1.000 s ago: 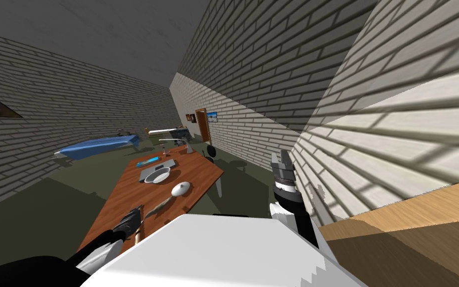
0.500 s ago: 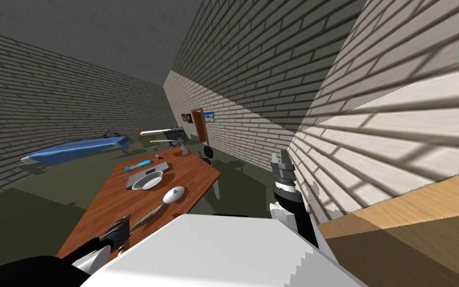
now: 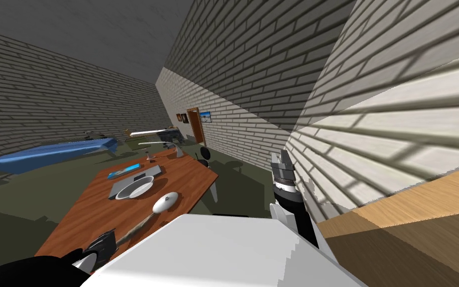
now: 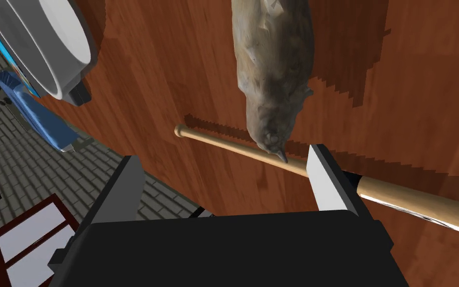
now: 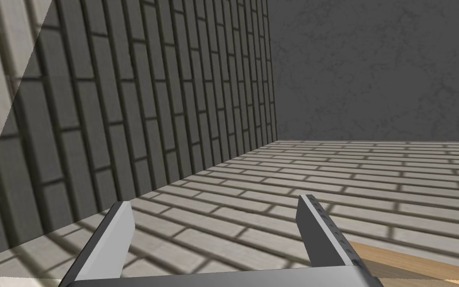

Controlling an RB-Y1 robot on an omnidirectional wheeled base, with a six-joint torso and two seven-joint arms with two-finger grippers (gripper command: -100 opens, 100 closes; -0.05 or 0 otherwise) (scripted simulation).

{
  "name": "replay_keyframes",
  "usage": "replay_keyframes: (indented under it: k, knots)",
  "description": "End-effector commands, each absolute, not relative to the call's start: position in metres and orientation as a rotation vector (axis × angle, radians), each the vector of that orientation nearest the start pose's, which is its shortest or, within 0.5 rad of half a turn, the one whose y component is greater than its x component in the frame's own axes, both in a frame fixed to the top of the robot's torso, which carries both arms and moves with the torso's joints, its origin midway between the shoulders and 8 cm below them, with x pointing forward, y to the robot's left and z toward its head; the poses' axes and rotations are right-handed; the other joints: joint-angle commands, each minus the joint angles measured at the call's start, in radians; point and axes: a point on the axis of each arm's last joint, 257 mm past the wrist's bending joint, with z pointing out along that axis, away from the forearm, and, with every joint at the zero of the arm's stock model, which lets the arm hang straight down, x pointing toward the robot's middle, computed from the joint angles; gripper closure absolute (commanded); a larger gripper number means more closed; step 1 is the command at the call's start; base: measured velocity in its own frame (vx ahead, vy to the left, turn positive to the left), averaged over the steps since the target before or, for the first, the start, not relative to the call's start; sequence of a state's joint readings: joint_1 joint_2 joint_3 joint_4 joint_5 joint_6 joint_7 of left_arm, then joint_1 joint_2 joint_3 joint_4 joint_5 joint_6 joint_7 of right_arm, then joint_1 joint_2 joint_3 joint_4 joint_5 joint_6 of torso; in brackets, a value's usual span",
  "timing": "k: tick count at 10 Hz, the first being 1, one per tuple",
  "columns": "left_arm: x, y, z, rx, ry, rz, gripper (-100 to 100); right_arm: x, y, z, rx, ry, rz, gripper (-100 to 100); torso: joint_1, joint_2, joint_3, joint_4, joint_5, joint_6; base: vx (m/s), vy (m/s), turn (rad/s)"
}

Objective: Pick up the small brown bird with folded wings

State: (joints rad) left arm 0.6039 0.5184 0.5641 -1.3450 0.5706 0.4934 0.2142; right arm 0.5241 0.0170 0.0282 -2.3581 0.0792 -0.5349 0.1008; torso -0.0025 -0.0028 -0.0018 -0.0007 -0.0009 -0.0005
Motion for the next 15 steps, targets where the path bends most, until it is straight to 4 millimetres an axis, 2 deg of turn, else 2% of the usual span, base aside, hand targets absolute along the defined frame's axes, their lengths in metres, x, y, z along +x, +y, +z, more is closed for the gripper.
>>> replay_keyframes:
  k: [1,2,3,5,6,10,11,15]
  knots:
    - [0.070,0.705,-0.426,-2.342,0.732,-0.149,-100,0.322,-0.260,0.057,0.514,0.601,1.195,0,0.000,0.000,0.000,0.000,0.000,0.000,0.049,-0.019,-0.111]
    - [0.056,0.709,-0.428,-2.380,0.691,-0.124,-100,0.322,-0.260,0.057,0.514,0.601,1.195,0,0.000,0.000,0.000,0.000,0.000,0.000,0.061,-0.022,-0.133]
    - [0.055,0.708,-0.429,-2.388,0.691,-0.119,-100,0.322,-0.260,0.057,0.514,0.601,1.195,0,0.000,0.000,0.000,0.000,0.000,0.000,0.049,-0.023,-0.036]
    - [0.027,0.714,-0.433,-2.464,0.605,-0.069,-100,0.322,-0.260,0.057,0.514,0.601,1.195,0,0.000,0.000,0.000,0.000,0.000,0.000,0.074,-0.026,-0.109]
    - [0.026,0.713,-0.434,-2.469,0.605,-0.065,-100,0.322,-0.260,0.057,0.514,0.601,1.195,0,0.000,-0.001,-0.001,0.000,0.000,0.000,0.054,-0.016,-0.055]
    - [-0.024,0.714,-0.441,-2.610,0.429,0.028,-100,0.322,-0.260,0.057,0.514,0.601,1.195,0,0.000,-0.001,0.000,0.000,0.000,0.000,0.066,-0.020,-0.105]
    - [-0.024,0.714,-0.441,-2.610,0.429,0.028,-100,0.322,-0.260,0.057,0.514,0.601,1.195,0,0.000,-0.001,-0.001,0.000,0.000,0.000,0.051,-0.007,-0.062]
    - [-0.062,0.706,-0.448,-2.722,0.268,0.095,-100,0.322,-0.260,0.057,0.514,0.601,1.195,0,0.001,0.000,0.000,0.000,0.000,0.000,0.062,-0.002,-0.095]
